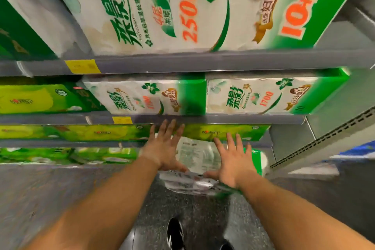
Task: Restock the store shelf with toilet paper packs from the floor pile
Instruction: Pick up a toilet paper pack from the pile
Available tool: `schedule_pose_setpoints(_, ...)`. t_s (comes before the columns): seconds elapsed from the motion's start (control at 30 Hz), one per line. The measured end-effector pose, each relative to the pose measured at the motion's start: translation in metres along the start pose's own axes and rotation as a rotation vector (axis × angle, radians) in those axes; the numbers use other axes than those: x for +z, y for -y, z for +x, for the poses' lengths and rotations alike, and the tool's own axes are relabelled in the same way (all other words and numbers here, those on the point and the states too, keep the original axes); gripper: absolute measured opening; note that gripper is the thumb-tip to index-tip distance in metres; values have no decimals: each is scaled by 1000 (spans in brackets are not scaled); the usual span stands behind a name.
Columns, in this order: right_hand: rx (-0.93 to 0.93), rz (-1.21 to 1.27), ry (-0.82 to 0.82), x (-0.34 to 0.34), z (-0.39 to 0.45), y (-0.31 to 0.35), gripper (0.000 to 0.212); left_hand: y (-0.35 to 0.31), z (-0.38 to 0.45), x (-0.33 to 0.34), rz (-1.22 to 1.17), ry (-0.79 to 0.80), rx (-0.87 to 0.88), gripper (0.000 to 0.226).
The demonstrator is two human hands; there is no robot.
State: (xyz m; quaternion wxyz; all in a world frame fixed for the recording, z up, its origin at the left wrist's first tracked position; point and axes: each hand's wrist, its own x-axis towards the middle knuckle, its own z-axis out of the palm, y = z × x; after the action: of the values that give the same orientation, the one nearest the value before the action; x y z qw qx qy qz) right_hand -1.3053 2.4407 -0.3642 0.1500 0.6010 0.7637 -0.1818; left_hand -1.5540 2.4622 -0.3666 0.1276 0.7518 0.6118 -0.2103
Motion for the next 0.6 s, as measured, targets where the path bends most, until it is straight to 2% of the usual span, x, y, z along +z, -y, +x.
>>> schedule_pose_setpoints(0.17,-12,-69,174,41,50,-10,126,11,56,44,60,151,130,157)
schedule_pose_setpoints(0.33,-53,-14,110,52,55,-21,130,20,68,51,20,144,193,156)
schedule_pose_setpoints(0.47,-84,-49,105,62,43,-22,132,21,57,58,86,132,237,153)
schedule_pose_setpoints(0.6,-88,-79,95,57,45,-17,126,20,56,53,81,144,248,157)
